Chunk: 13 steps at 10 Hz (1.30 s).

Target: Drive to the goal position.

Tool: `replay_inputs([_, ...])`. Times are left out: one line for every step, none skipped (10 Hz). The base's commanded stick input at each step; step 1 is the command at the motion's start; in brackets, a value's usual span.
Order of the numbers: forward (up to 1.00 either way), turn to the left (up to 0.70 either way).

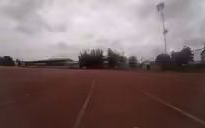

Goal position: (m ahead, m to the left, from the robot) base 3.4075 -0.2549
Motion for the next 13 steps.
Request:
replay_inputs([0.7, 0.0])
replay_inputs([0.7, 0.0])
replay_inputs([0.7, 0.0])
replay_inputs([0.7, 0.0])
replay_inputs([0.7, 0.0])
replay_inputs([0.7, 0.0])
replay_inputs([0.7, 0.0])
replay_inputs([0.7, 0.0])
replay_inputs([0.7, 0.0])
replay_inputs([0.7, 0.0])
replay_inputs([0.7, 0.0])
replay_inputs([0.7, 0.0])
replay_inputs([0.7, 0.0])
